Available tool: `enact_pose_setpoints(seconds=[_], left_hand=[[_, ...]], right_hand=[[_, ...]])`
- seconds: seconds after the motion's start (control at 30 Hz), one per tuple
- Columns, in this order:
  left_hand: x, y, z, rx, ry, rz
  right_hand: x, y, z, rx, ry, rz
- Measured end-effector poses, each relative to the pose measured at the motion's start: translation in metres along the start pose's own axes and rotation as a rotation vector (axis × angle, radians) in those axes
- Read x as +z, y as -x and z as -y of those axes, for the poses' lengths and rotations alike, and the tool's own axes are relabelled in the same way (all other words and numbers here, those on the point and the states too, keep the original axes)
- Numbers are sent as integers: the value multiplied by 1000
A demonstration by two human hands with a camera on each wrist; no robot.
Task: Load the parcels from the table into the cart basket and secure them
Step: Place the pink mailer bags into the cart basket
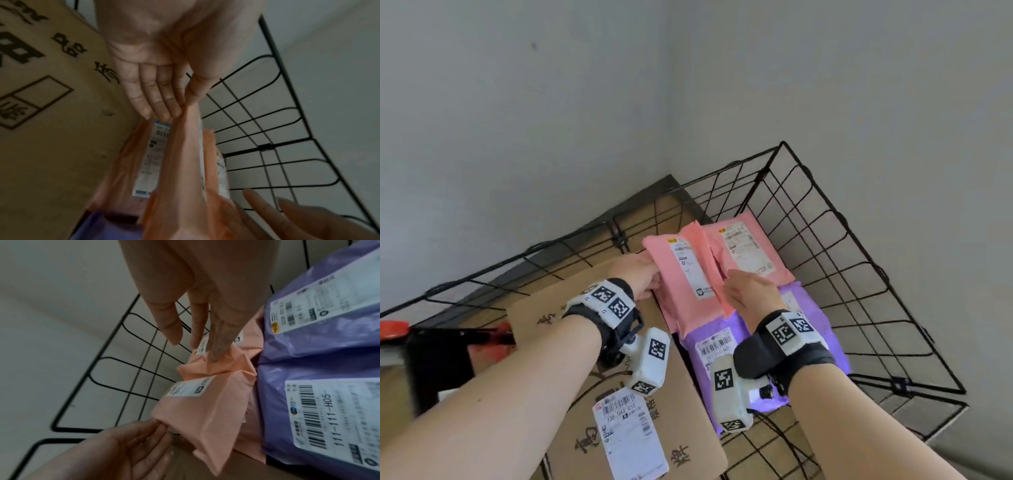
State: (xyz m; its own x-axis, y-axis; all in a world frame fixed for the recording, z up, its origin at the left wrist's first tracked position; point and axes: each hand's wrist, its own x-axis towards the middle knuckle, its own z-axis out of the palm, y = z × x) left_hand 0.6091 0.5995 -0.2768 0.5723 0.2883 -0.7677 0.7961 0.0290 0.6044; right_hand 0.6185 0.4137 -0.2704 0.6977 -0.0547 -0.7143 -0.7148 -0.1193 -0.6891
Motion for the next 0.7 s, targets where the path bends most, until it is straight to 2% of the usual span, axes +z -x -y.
enact_pose_setpoints(seconds=[0.17,0.23,0.27,0.33,0.4,0.43,0.5,0.57,0.7], left_hand=[[1,-24,10,24,-131,-52],[8,-29,10,82,-127,-29],[12,-29,9,107,-108,7],[24,-31,5,126,-96,115],[38,-32,3,116,-140,219],[44,-33,4,110,-183,262],[53,-36,7,88,-275,312],[57,-39,11,76,-367,317],[61,-41,11,115,-480,292]], right_hand=[[12,-21,-5,25,78,12],[15,-30,-6,37,428,47],[18,-34,-7,51,604,15],[11,-41,-11,-36,864,-5],[7,-46,-19,-71,903,17],[5,-44,-22,-59,744,26],[3,-38,-24,109,132,10],[-3,-30,-25,147,-181,-56],[-28,-17,-22,176,-329,-40]])
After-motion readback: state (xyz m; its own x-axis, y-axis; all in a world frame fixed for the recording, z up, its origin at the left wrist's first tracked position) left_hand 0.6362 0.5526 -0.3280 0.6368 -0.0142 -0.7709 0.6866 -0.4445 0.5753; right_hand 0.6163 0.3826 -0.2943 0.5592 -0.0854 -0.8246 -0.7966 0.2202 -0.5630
